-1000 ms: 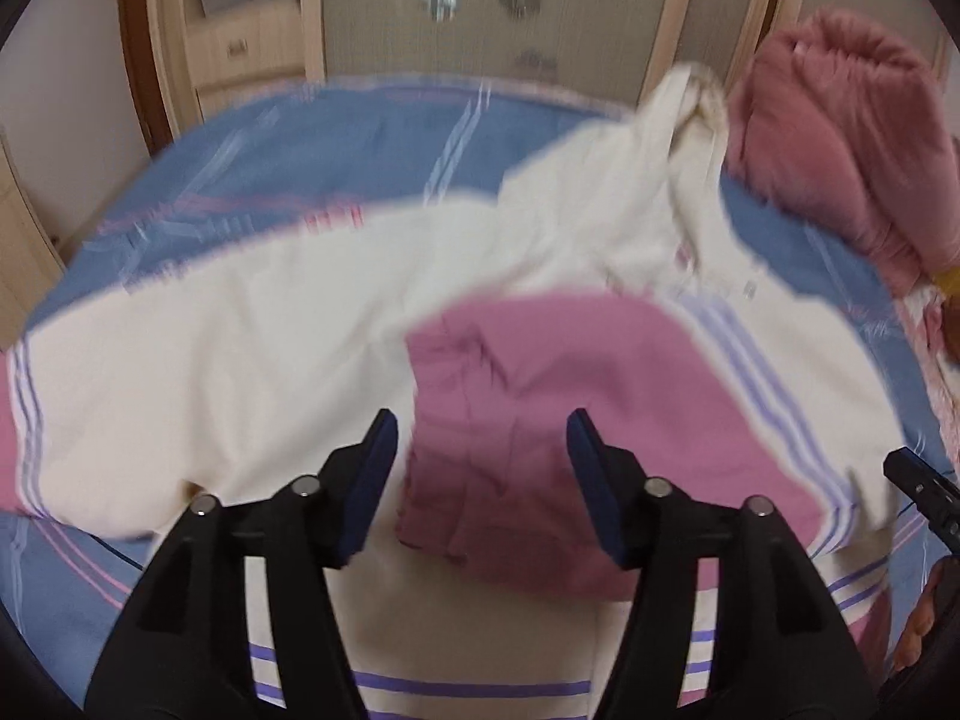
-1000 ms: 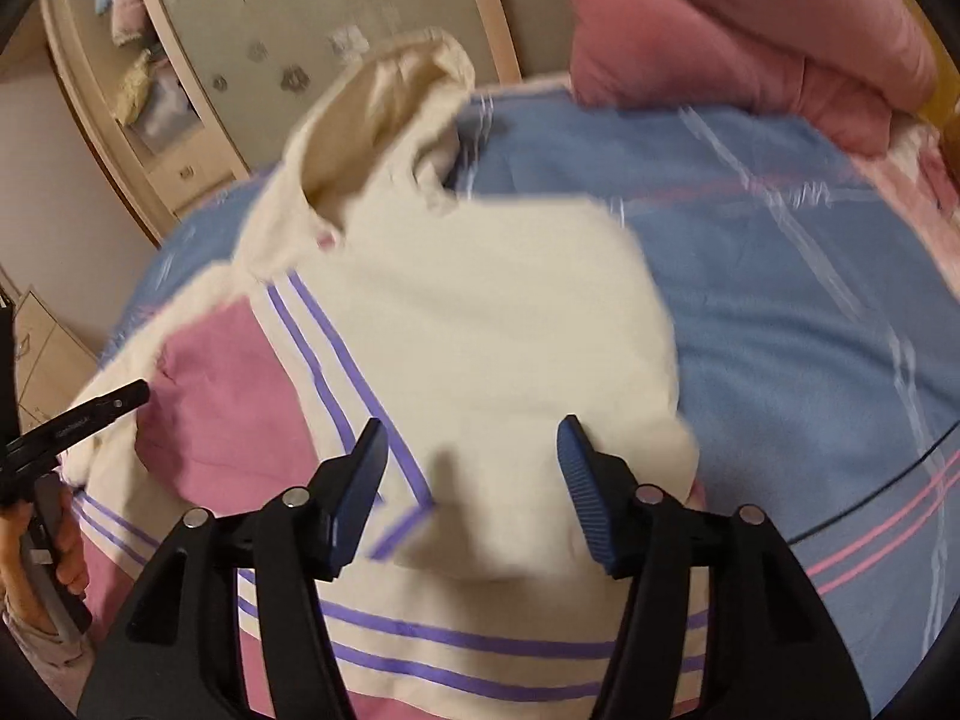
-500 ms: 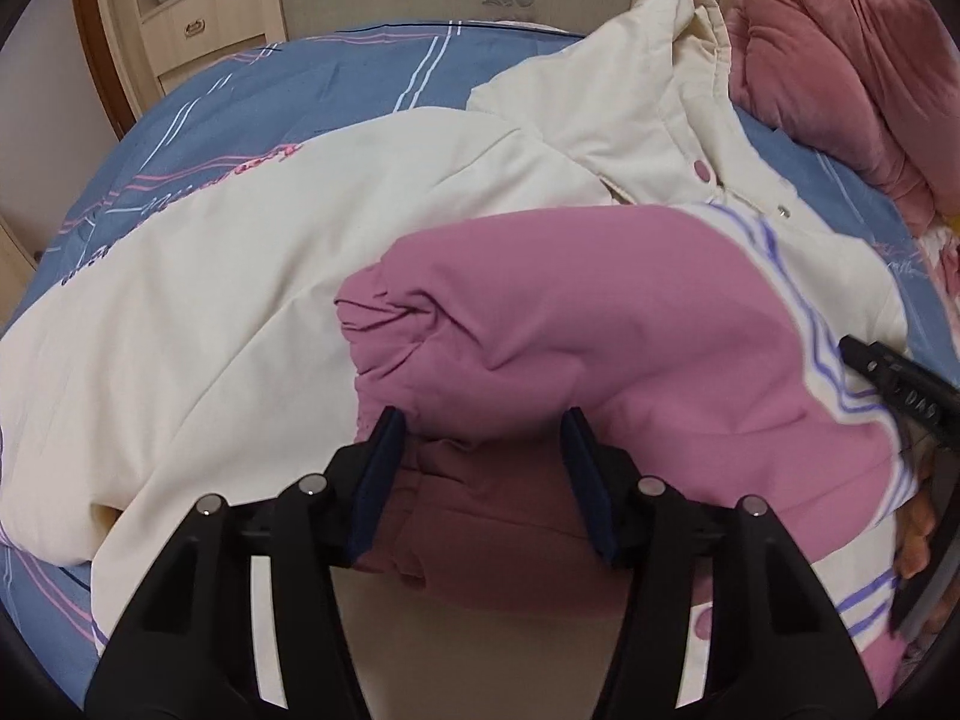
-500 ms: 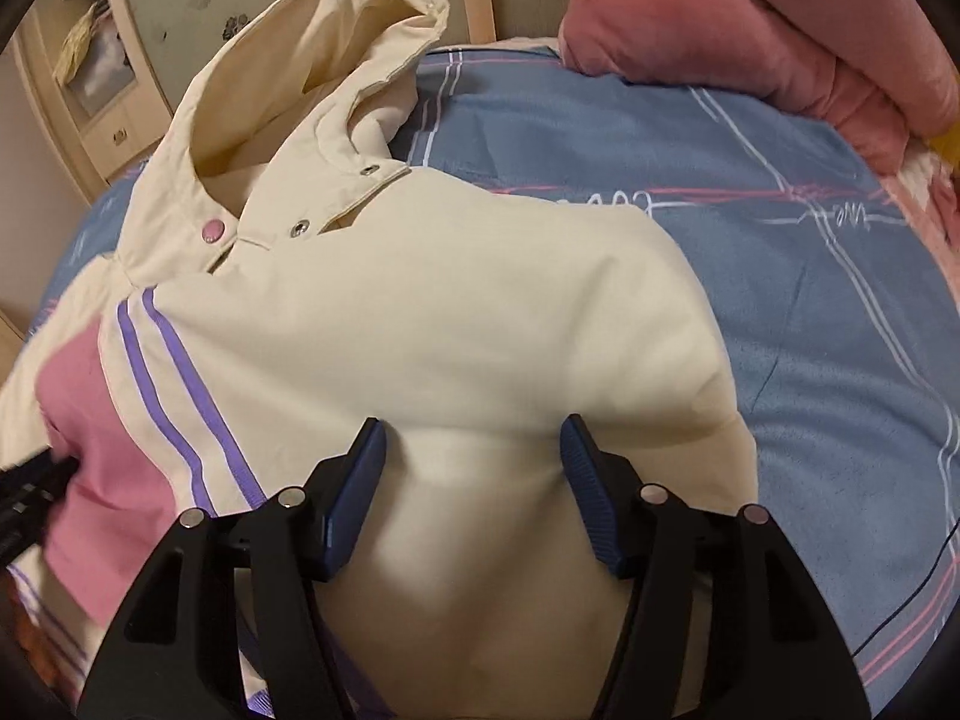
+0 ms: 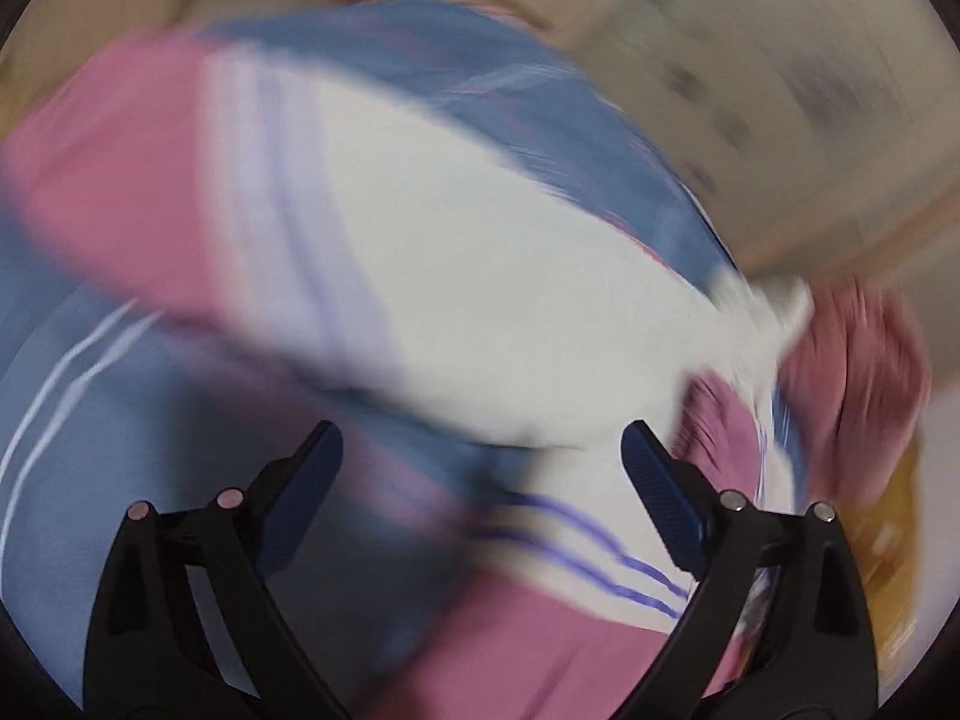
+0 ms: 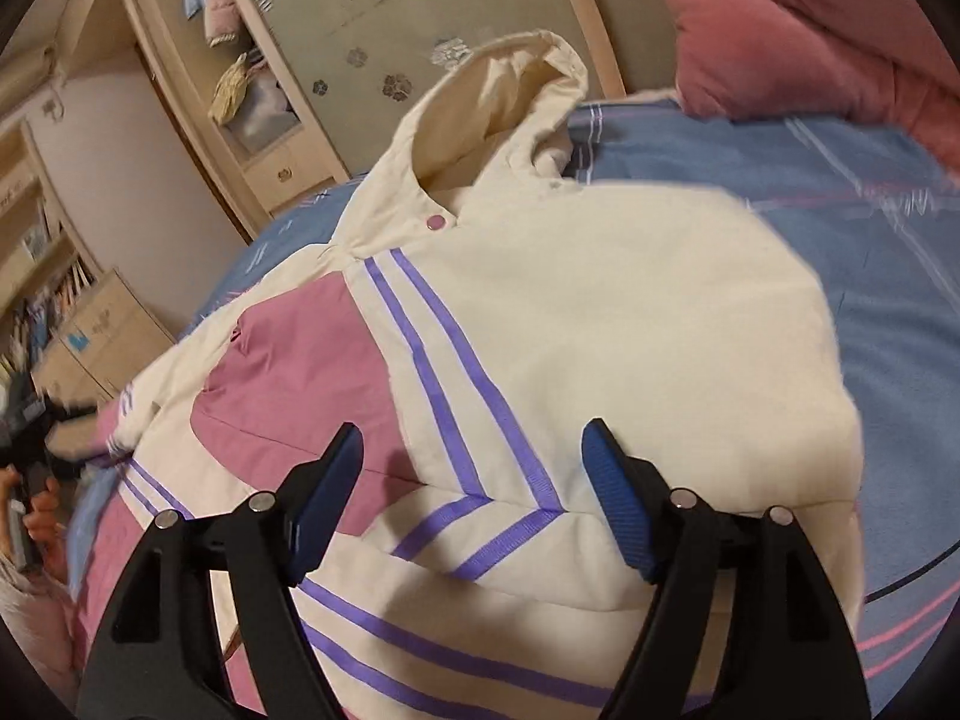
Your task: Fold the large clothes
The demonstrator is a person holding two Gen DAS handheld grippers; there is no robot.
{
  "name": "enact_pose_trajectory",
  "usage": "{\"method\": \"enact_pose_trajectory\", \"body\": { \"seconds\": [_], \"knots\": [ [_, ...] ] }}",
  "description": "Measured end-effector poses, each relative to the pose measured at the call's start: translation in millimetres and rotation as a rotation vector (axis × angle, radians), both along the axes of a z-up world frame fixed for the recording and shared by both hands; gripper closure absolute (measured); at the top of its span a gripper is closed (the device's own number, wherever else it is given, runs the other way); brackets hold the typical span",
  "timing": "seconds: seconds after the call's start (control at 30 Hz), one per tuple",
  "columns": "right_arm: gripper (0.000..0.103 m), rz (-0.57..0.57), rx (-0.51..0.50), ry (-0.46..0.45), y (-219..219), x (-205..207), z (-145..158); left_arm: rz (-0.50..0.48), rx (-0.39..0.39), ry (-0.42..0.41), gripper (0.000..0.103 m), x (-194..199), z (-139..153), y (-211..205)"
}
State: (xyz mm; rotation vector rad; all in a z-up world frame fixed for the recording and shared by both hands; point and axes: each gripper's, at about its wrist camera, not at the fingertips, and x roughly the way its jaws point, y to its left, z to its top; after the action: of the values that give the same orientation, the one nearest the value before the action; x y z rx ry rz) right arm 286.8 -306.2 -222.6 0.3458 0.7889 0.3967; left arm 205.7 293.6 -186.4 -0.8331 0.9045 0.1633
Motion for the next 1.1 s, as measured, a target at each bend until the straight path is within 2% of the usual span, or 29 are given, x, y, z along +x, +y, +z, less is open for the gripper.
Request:
{"method": "enact_pose_trajectory", "body": {
  "seconds": [0.03,0.1,0.17,0.2,0.3,0.4,0.43,0.47,0.5,0.53,0.6,0.67,0.8,0.83,0.87,0.9,0.93,0.97,1.0,1.03,1.1],
  "knots": [
    [0.027,-0.006,0.021,0.007,-1.9,1.2,-1.9,0.05,-0.061,0.008,0.008,-10.4,-10.7,23.3],
    [0.027,-0.009,0.036,0.008,-1.8,0.7,-1.5,0.123,-0.134,0.008,0.008,-24.6,-27.5,53.1],
    [0.027,-0.005,0.027,0.003,0.9,1.4,-1.8,0.189,-0.216,-0.062,0.008,-33.3,-37.6,76.5],
    [0.025,0.0,0.025,0.002,1.2,2.1,-2.1,0.227,-0.236,-0.094,0.008,-34.7,-38.6,85.8],
    [0.021,0.01,0.012,-0.005,4.7,0.7,-3.8,0.331,-0.231,-0.148,0.008,-30.1,-36.6,106.3],
    [0.019,0.013,0.009,-0.011,5.6,-1.5,-4.1,0.41,-0.266,-0.157,0.01,-21.4,-43.8,123.0],
    [0.019,0.016,0.014,-0.011,5.6,-1.3,-4.6,0.435,-0.269,-0.166,0.022,-21.0,-44.8,124.5],
    [0.018,0.019,0.021,-0.01,5.2,-1.2,-5.5,0.455,-0.261,-0.173,0.04,-20.8,-43.1,125.2],
    [0.017,0.02,0.025,-0.009,4.5,-0.9,-6.0,0.457,-0.254,-0.17,0.072,-20.4,-41.1,125.6],
    [0.017,0.021,0.029,-0.008,4.4,-0.7,-6.6,0.461,-0.248,-0.177,0.086,-17.1,-34.6,122.5],
    [0.017,0.022,0.035,-0.008,3.6,-0.5,-7.0,0.435,-0.247,-0.296,0.089,-14.8,-7.3,109.6],
    [0.017,0.023,0.041,-0.01,2.9,-1.1,-7.3,0.388,-0.173,-0.372,0.09,-12.7,27.7,89.4],
    [0.017,0.024,0.057,-0.016,0.7,-2.3,-7.4,0.162,-0.031,-0.524,0.09,9.3,110.5,9.8],
    [0.017,0.024,0.062,-0.017,0.1,-2.7,-7.2,0.046,0.006,-0.568,0.089,19.6,135.5,-29.1],
    [0.017,0.025,0.068,-0.018,-0.7,-3.0,-7.2,-0.026,0.024,-0.585,0.088,27.2,147.2,-51.8],
    [0.017,0.025,0.073,-0.019,-1.3,-3.4,-7.3,-0.173,0.056,-0.603,0.081,38.2,163.2,-95.6],
    [0.017,0.026,0.078,-0.018,-2.0,-3.7,-7.4,-0.279,0.078,-0.603,0.073,44.9,170.6,-125.2],
    [0.017,0.026,0.084,-0.018,-2.8,-3.9,-7.5,-0.426,0.112,-0.583,0.068,53.3,175.9,-166.9],
    [0.017,0.026,0.088,-0.018,-3.3,-4.3,-7.6,-0.573,0.157,-0.544,0.057,59.3,175.3,-209.0],
    [0.017,0.027,0.095,-0.019,-4.0,-4.7,-7.6,-0.663,0.192,-0.512,0.047,59.1,170.2,-237.9],
    [0.017,0.027,0.124,-0.02,-8.5,-5.5,-7.9,-0.842,0.297,-0.425,0.04,61.9,147.9,-302.5]
  ]
}}
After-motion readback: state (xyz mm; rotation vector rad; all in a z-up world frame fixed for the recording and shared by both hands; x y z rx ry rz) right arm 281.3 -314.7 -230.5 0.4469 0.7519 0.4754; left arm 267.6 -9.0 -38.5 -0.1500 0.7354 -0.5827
